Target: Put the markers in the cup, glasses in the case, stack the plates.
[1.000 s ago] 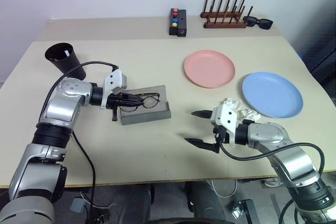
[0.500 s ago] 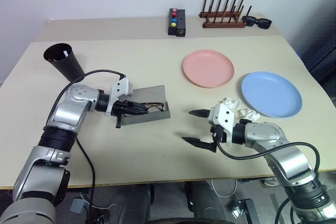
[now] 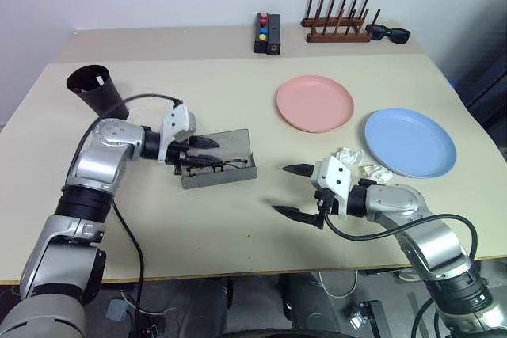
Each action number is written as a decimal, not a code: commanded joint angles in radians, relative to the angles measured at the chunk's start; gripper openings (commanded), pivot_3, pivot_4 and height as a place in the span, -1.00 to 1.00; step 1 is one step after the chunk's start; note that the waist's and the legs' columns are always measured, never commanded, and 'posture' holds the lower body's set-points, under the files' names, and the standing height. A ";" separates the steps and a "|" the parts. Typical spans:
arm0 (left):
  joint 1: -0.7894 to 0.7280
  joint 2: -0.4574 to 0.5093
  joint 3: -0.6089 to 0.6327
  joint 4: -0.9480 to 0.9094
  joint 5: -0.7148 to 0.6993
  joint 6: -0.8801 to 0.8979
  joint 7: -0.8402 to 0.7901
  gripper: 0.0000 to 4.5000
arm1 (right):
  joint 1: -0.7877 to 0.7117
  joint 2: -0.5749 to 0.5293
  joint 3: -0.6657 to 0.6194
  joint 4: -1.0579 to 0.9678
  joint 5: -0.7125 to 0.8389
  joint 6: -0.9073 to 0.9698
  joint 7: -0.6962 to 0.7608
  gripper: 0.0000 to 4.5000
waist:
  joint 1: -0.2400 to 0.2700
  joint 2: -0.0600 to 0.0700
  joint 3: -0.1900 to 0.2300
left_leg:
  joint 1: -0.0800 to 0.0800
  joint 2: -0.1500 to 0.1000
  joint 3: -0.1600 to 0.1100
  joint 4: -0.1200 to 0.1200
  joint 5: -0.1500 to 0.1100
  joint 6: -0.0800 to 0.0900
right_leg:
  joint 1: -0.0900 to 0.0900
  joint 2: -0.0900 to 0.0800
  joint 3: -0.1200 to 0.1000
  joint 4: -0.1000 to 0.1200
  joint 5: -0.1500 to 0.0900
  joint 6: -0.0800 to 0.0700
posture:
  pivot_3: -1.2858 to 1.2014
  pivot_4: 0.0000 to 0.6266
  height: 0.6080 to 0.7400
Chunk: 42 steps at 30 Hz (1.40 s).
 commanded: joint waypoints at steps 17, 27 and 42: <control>-0.045 -0.057 0.036 0.309 0.170 -0.274 0.275 -0.97 | -0.082 0.178 -0.001 0.022 -0.020 -0.072 -0.134 1.00 | -0.002 0.000 0.000 | 0.000 0.000 0.000 -0.001 0.000 0.000 | 0.000 0.000 0.000 0.000 0.002 0.003 | 0.03 -0.52 0.98; 0.037 0.008 0.056 0.147 0.067 -0.141 0.065 -0.97 | -0.075 0.196 0.006 0.015 -0.018 -0.061 -0.135 1.00 | -0.005 0.000 0.000 | 0.001 0.000 0.000 -0.001 0.000 0.000 | 0.000 0.000 0.000 0.001 0.002 0.002 | 0.03 -0.52 0.98; 0.298 0.054 -0.006 -0.256 0.015 0.026 0.015 -0.97 | -0.087 0.201 0.009 0.033 -0.021 -0.070 -0.128 1.00 | -0.004 0.000 0.000 | 0.001 0.000 0.000 -0.001 0.000 0.000 | -0.001 0.000 0.000 0.001 0.001 0.002 | 0.03 -0.52 0.98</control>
